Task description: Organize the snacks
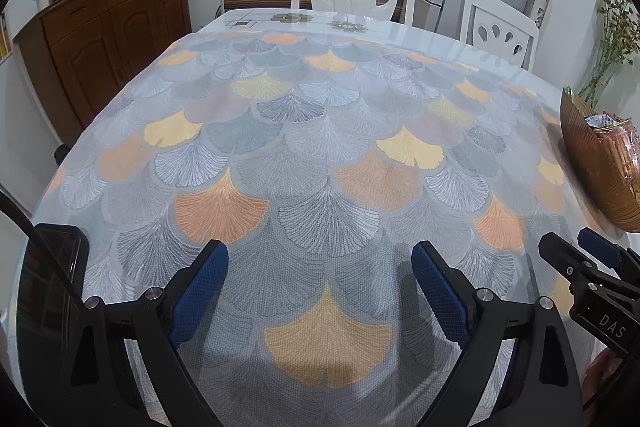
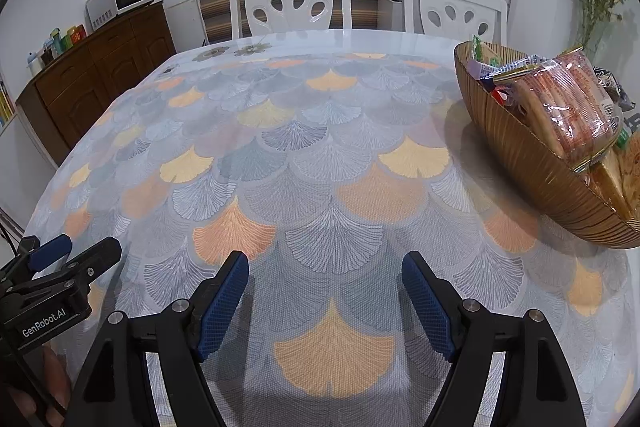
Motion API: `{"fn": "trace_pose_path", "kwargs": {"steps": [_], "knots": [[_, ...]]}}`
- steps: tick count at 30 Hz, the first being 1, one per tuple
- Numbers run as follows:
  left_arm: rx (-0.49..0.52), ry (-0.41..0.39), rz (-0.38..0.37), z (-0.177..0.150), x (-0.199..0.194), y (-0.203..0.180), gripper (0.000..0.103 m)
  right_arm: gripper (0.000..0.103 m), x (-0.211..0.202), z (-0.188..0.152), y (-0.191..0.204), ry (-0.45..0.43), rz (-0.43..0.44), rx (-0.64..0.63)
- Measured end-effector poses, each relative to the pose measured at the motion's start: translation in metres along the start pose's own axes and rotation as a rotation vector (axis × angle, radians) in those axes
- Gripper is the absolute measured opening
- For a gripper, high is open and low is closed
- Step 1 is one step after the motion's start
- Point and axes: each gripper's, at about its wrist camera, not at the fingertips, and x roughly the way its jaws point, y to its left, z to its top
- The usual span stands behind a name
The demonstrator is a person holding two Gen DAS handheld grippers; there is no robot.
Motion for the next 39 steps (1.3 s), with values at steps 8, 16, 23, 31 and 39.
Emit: {"fn": "trace_pose_path", "kwargs": {"steps": [8, 16, 23, 31, 39], "knots": [[0.003, 0.004, -0.001, -0.0002, 0.0009, 0.0002, 0.093, 0.077, -0.0007, -0.0001, 0.0015, -0.005, 0.001, -0.002], [0.003, 0.005, -0.003, -0.0004, 0.0013, 0.0001, 0.093, 0.077, 0.0007, 0.0011, 0.0019, 0.002, 0.0, -0.002], [0.002, 0.005, -0.001, -0.0008, 0.0009, -0.0005, 0.093, 0.078, 0.0015, 0.0009, 0.0021, 0.003, -0.001, -0.003], [0.017, 0.009, -0.003, -0.0006, 0.0031, -0.0012, 0.093, 0.078, 0.0019, 0.0009, 0.0018, 0.005, 0.0, -0.002], [0.021, 0.011, -0.004, -0.0005, 0.0035, -0.0009, 0.093, 0.078, 0.003, 0.0008, 0.002, 0.01, -0.003, 0.0]]}}
